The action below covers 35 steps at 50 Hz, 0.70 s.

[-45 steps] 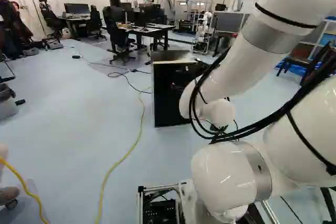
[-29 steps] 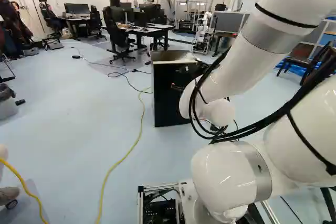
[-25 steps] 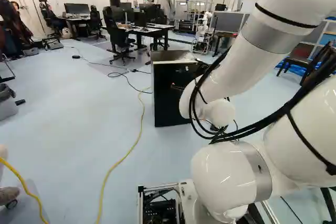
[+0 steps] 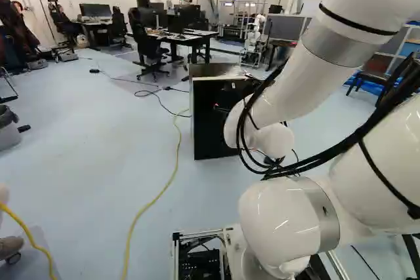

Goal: Grab a drink from the fridge

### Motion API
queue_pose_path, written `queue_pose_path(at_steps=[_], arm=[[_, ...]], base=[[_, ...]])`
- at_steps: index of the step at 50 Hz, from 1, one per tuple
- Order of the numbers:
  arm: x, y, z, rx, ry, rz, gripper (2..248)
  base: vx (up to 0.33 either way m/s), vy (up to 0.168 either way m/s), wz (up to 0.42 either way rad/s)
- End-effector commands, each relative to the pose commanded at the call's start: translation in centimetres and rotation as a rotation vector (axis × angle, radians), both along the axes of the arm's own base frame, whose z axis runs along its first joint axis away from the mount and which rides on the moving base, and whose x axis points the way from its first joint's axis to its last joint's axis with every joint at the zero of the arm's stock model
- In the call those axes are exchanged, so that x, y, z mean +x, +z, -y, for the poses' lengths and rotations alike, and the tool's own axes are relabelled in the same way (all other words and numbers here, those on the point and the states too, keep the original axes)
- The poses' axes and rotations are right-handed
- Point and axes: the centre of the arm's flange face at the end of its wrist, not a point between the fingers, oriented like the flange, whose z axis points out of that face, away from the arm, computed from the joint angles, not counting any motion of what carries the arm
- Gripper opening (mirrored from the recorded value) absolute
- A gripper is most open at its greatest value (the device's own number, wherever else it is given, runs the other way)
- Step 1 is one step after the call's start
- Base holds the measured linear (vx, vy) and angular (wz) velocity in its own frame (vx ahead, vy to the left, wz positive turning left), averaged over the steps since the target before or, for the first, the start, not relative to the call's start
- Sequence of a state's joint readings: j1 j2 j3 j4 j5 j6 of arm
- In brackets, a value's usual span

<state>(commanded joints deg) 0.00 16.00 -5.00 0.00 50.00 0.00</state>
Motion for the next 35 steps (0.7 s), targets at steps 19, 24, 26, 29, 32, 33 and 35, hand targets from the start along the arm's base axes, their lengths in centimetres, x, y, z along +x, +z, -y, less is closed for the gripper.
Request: queue_pose_path(at_steps=[19,24,26,29,32,33,35], arm=[[0.0,0.0,0.0,0.0,0.0,0.0,247],[0.0,0.0,0.0,0.0,0.0,0.0,247],[0.0,0.0,0.0,0.0,0.0,0.0,247],[0.0,0.0,0.0,0.0,0.0,0.0,247],[0.0,0.0,0.0,0.0,0.0,0.0,247],[0.0,0.0,0.0,0.0,0.0,0.0,247],[0.0,0.0,0.0,0.0,0.0,0.0,247]], base=[[0.051,0.026,-0.014],[0.054,0.034,-0.011],[0.053,0.04,-0.01],[0.056,0.038,-0.011],[0.061,0.04,-0.014],[0.065,0.052,-0.015],[0.06,0.051,-0.018]])
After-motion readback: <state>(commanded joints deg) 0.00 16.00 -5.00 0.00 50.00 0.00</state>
